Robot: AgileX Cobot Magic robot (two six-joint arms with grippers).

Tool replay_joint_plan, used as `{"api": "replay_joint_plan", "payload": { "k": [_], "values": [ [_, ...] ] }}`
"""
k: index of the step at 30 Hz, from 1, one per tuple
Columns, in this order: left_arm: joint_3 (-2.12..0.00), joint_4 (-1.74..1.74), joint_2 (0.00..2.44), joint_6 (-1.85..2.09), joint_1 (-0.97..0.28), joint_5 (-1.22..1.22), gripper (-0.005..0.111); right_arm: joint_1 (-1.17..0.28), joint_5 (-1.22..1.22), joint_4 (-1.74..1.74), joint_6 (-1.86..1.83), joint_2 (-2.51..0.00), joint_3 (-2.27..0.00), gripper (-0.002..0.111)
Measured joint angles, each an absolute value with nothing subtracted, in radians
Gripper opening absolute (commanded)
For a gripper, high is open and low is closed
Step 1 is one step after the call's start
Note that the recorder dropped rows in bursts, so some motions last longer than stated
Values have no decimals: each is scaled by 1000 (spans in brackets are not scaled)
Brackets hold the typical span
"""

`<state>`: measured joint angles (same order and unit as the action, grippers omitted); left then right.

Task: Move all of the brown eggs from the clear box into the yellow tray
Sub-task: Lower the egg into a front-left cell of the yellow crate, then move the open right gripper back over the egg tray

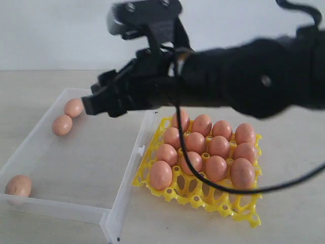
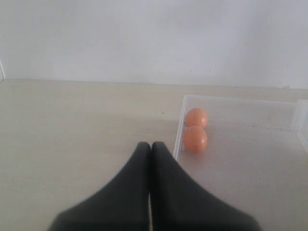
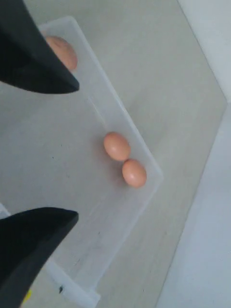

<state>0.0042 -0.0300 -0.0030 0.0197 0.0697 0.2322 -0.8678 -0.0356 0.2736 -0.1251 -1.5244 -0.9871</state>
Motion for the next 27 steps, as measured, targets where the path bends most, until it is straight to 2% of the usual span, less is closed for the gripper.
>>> {"api": "replay_joint_plan", "payload": {
  "k": [2,7,20,27],
  "values": [
    [4,-30,-3,20,70,232,-4,-880,175,271,-159,-1596,-1181,65],
    [4,-30,-3,20,70,232,-4,-895,404,332,-147,-1772,-1500,65],
    [4,-30,-3,20,70,232,-4,-886,587,495,245,-2284,-1967,65],
    [4,-30,-3,20,70,232,-4,-856,544,466,367,-2354,-2061,65]
  ]
}}
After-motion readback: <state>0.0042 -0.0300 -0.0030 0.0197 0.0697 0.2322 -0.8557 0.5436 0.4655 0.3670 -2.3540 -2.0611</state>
